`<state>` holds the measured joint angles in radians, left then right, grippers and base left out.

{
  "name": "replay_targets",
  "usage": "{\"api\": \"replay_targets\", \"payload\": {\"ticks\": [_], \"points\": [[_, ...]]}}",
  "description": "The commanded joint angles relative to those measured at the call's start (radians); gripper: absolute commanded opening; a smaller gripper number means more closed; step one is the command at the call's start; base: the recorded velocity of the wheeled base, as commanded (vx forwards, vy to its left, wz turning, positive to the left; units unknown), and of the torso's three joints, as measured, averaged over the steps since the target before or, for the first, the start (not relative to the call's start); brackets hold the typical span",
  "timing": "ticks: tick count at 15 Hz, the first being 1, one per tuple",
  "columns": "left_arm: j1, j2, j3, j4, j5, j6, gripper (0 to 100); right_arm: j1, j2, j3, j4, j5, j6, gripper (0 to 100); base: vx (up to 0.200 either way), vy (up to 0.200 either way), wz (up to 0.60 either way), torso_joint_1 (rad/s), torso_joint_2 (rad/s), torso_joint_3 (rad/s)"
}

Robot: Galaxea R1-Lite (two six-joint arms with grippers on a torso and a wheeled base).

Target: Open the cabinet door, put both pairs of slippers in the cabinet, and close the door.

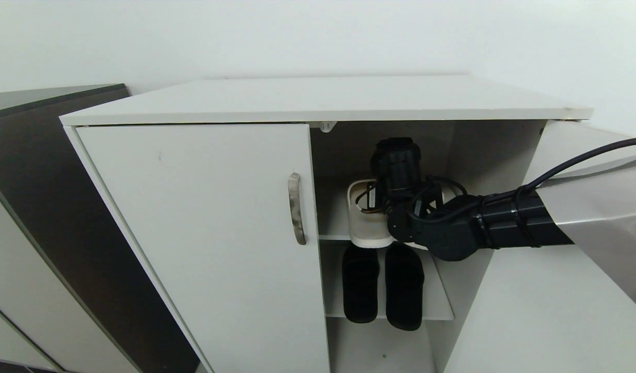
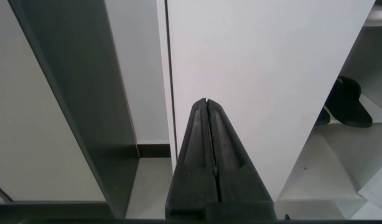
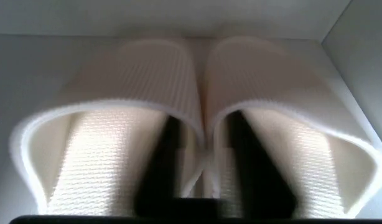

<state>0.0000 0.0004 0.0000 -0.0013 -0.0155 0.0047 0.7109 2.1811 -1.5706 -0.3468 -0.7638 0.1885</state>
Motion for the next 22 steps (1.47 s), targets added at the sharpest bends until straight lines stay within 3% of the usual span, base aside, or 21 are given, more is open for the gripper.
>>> {"api": "replay_targets", "payload": {"ticks": [1,11,18,19,22], "points": [[0.000,0.001,0.000,0.000,0.000,-0.003,0,0.001,-0.004,0.008,0.002,0.000,0.000,100,0.000,0.000,0.00,0.000,0.00,0.000],[0.000,0.001,-0.002,0.000,-0.001,-0.011,0,0.056,-0.149,0.187,-0.009,-0.003,0.005,100,0.000,0.000,0.00,0.000,0.00,0.000],[0.000,0.001,-0.002,0.000,-0.007,-0.005,0,0.137,-0.369,0.523,-0.130,0.017,0.005,100,0.000,0.000,0.00,0.000,0.00,0.000],[0.000,0.001,-0.002,0.000,-0.007,-0.005,0,0.154,-0.414,0.574,-0.146,0.034,0.008,0,0.000,0.000,0.00,0.000,0.00,0.000],[0.000,0.001,-0.002,0.000,-0.007,-0.005,0,0.167,-0.509,0.692,-0.156,0.092,0.005,0,0.000,0.000,0.00,0.000,0.00,0.000]]}}
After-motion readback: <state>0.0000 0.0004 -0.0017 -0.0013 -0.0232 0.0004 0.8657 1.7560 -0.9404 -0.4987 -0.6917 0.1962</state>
